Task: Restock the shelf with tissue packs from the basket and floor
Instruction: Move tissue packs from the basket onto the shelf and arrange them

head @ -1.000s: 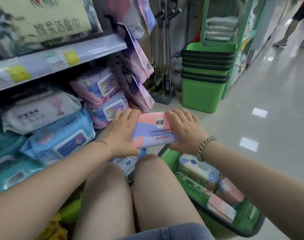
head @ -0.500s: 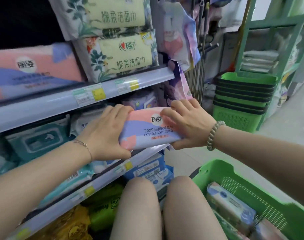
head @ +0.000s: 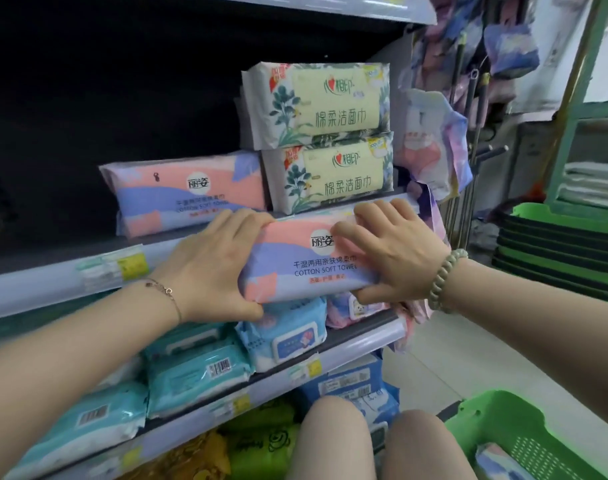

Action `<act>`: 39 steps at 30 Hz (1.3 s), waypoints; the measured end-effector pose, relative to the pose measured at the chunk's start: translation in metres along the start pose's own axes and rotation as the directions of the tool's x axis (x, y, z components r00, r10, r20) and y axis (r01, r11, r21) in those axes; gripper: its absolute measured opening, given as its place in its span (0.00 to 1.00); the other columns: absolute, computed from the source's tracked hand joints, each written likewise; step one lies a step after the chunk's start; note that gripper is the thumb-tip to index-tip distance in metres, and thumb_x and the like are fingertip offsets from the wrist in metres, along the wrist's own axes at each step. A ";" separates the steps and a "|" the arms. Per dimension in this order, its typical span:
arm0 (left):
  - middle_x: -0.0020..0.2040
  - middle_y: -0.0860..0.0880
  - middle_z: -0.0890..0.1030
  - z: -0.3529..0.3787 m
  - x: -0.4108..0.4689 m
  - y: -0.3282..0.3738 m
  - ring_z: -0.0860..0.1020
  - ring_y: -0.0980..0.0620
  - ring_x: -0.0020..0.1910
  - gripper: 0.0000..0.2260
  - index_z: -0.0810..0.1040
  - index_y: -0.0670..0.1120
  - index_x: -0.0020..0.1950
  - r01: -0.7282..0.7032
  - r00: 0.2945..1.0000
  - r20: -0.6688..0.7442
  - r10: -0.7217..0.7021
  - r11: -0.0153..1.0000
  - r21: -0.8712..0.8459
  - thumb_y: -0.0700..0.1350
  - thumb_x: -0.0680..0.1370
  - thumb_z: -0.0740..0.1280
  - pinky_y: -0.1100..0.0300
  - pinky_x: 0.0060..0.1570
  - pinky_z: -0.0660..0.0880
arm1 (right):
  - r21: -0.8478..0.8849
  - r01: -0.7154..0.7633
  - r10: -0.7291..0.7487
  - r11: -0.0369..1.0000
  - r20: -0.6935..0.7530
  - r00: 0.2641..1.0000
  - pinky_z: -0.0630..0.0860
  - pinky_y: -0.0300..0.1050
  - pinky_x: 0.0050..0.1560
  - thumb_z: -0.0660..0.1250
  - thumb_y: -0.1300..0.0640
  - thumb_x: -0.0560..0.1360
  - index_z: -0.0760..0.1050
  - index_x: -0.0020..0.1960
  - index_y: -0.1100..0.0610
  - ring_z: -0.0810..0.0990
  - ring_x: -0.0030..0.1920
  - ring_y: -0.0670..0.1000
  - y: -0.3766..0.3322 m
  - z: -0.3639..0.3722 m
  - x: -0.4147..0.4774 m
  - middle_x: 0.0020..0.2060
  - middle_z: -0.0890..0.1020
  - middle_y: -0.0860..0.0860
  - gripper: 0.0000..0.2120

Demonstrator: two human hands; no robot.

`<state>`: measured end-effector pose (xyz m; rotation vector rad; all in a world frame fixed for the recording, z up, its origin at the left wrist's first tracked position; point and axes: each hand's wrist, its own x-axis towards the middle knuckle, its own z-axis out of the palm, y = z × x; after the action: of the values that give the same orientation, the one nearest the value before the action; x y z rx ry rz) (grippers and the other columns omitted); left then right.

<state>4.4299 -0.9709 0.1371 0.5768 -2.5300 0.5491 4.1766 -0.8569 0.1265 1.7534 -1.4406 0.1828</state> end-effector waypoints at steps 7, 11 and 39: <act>0.59 0.48 0.73 -0.044 -0.020 -0.035 0.70 0.47 0.56 0.44 0.65 0.46 0.67 0.041 0.991 -0.131 -0.026 0.992 0.118 0.64 0.54 0.63 0.53 0.39 0.76 | -0.016 0.017 -0.020 1.000 -0.171 0.985 0.69 0.55 0.48 0.69 0.37 0.54 0.64 0.61 0.53 0.74 0.48 0.61 -0.016 -0.015 0.053 0.52 0.74 0.59 0.40; 0.59 0.52 0.70 -0.064 -0.036 -0.058 0.68 0.49 0.55 0.43 0.64 0.48 0.67 0.120 0.982 -0.163 -0.100 0.985 0.121 0.60 0.53 0.67 0.58 0.36 0.70 | -0.013 0.046 -0.047 0.999 -0.215 0.975 0.70 0.56 0.51 0.67 0.37 0.57 0.64 0.59 0.52 0.74 0.50 0.61 -0.033 -0.023 0.086 0.53 0.74 0.59 0.35; 0.55 0.50 0.70 -0.042 -0.030 -0.127 0.68 0.50 0.53 0.20 0.70 0.54 0.54 0.241 0.938 -0.259 -0.232 0.971 0.002 0.67 0.73 0.58 0.51 0.41 0.76 | 0.331 -0.054 0.087 0.942 -0.086 0.992 0.52 0.55 0.73 0.64 0.40 0.74 0.65 0.67 0.54 0.44 0.76 0.58 -0.068 0.012 0.144 0.77 0.46 0.56 0.27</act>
<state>4.5309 -1.0473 0.1890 0.7585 -2.1735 0.5404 4.2778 -0.9730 0.1687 1.9260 -1.4637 0.5700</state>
